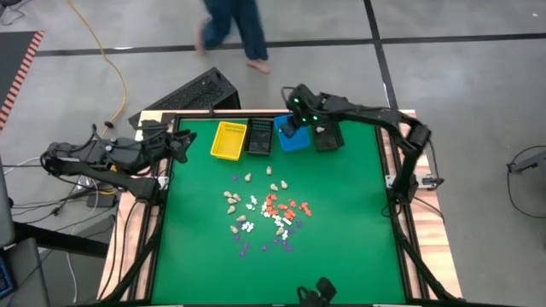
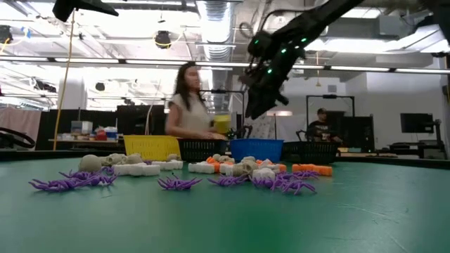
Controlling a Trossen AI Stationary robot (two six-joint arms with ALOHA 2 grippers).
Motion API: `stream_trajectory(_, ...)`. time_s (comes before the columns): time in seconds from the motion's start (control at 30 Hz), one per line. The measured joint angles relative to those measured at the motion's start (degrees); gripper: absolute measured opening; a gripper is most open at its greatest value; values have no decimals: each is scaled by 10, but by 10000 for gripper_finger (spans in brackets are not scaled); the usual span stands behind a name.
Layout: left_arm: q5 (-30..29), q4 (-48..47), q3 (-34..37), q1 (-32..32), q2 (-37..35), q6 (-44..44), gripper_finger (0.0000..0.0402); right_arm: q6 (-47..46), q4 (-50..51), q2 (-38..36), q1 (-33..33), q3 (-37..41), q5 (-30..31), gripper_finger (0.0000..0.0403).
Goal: Sort Halloween decoration
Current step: Put the white skull toy into the right black basket
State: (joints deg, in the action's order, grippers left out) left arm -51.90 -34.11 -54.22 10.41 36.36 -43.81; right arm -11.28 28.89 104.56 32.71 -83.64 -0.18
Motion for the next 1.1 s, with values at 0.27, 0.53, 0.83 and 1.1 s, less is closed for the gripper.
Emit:
stream_trajectory(0.27, 4, 0, 0, 0, 13, -16, 176, -79, 101, 116, 8, -117, 1, 178)
stream_trajectory(0.53, 6, 1, 0, 0, 12, -25, 176, -127, 107, 161, -1, -156, 18, 172)
stream_trajectory(0.83, 6, 1, 0, -1, 12, -25, 176, -152, 116, 205, -4, -159, 16, 171)
stream_trajectory(1.1, 6, 1, 0, -2, 12, -25, 176, -157, 100, 208, -3, -159, 3, 171)
